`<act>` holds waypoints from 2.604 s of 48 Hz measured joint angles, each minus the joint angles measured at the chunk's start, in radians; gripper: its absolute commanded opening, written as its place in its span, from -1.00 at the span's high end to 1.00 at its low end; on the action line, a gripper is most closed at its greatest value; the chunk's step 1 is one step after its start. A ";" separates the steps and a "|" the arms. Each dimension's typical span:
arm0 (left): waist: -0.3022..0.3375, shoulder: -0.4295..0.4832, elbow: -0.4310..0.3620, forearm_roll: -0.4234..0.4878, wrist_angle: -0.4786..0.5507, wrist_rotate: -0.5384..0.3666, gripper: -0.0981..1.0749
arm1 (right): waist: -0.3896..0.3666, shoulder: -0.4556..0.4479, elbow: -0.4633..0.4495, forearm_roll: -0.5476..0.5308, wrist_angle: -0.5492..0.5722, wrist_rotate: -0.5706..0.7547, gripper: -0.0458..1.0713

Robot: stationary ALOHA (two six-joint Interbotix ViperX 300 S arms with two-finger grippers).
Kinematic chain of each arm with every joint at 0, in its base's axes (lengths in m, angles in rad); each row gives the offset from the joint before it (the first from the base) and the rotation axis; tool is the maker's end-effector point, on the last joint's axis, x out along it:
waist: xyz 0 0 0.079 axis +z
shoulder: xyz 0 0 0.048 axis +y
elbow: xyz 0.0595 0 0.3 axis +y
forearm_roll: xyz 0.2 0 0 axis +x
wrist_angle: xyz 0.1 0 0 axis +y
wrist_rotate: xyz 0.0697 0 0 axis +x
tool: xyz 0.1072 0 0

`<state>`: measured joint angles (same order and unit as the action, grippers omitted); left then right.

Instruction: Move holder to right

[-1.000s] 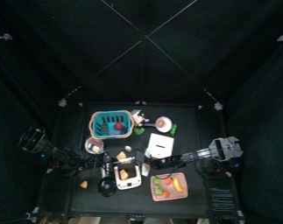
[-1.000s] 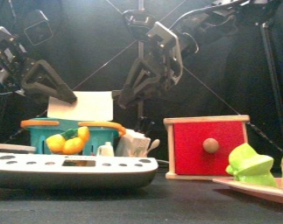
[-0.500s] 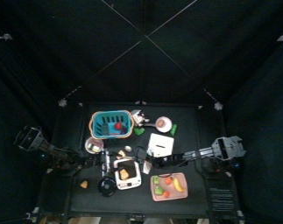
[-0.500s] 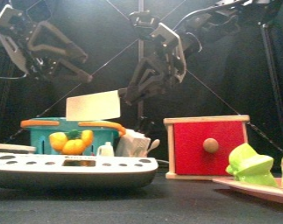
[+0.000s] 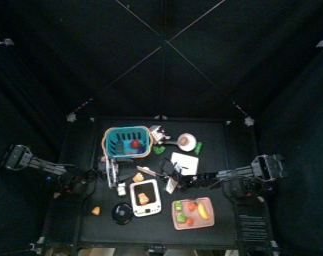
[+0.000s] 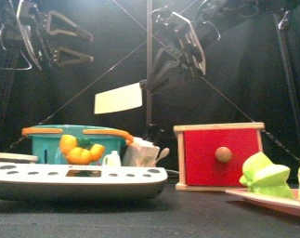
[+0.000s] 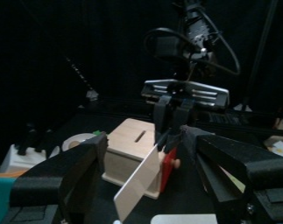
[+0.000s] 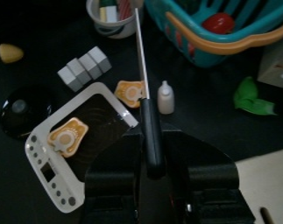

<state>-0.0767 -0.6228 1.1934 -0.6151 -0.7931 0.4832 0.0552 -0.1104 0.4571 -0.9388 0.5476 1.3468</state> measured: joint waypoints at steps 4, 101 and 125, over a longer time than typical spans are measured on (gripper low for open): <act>0.035 -0.008 0.002 -0.003 -0.002 -0.002 -0.87 | -0.020 -0.002 -0.026 0.011 0.071 0.000 -0.05; 0.595 0.666 -0.546 -0.092 0.360 -0.101 -0.33 | -0.284 -0.186 0.129 0.437 0.058 -0.357 -0.05; 0.604 0.764 -0.653 -0.091 0.445 -0.104 -0.33 | -0.284 -0.295 0.204 0.442 -0.002 -0.359 -0.05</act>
<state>0.5277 0.1411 0.5400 -0.7056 -0.3482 0.3789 -0.2286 -0.4050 0.6611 -0.4970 0.5461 0.9879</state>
